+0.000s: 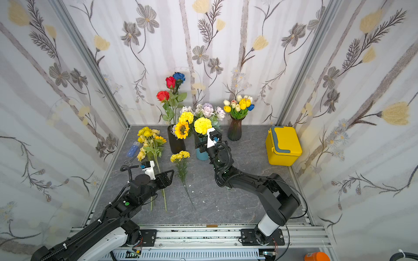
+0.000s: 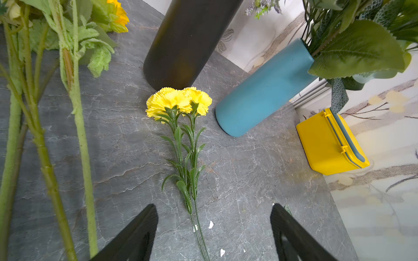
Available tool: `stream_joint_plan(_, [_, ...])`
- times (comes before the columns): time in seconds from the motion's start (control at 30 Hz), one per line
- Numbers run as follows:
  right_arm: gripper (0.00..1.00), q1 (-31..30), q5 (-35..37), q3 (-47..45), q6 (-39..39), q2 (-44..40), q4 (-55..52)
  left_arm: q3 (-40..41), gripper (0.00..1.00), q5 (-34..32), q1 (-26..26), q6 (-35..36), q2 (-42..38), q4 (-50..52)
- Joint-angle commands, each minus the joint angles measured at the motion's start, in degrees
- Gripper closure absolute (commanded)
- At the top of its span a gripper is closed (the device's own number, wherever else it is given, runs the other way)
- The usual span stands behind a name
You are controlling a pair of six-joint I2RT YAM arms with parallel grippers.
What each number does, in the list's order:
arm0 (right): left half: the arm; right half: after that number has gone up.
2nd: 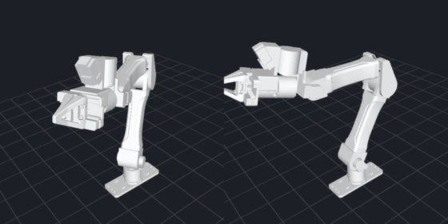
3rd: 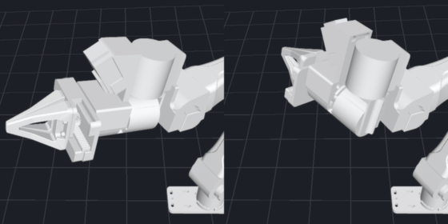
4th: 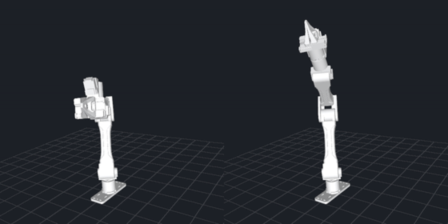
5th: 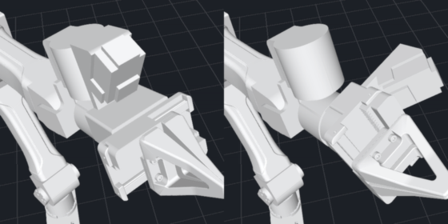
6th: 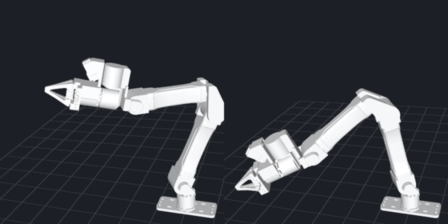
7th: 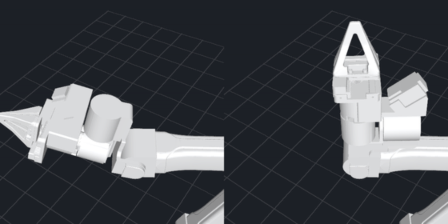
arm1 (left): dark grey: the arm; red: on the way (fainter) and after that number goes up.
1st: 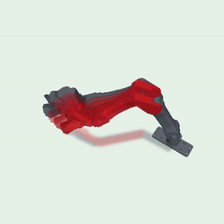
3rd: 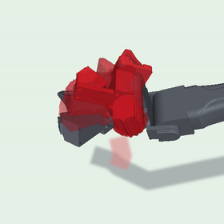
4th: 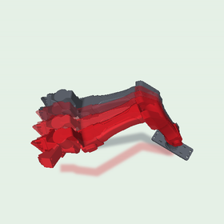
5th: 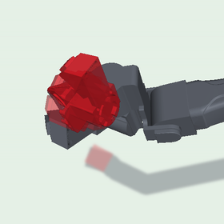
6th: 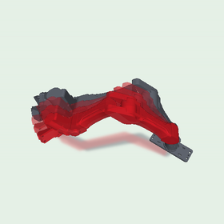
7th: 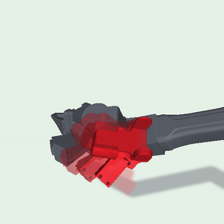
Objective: Pick out yellow flowers from the vase
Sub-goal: Pick up the flower from the vase.
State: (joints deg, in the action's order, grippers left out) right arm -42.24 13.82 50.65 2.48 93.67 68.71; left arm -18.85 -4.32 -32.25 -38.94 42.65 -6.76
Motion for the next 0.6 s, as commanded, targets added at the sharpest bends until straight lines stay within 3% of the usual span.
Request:
stream_joint_plan(0.0, [0.17,0.1,0.7,1.3,1.2,1.7,3.3,0.1,0.18,-0.9,0.2,1.0,-1.0,-0.3])
stream_joint_plan(0.1, [0.26,0.3,0.0,2.5,1.1,3.1,3.2,0.1,0.18,-1.2,0.3,1.1,-1.6,0.0])
stream_joint_plan(0.57, [0.52,2.0,-2.3,8.3,-0.8,5.9,1.1,-1.1,0.22,3.6,0.4,2.9,-6.7,-0.7])
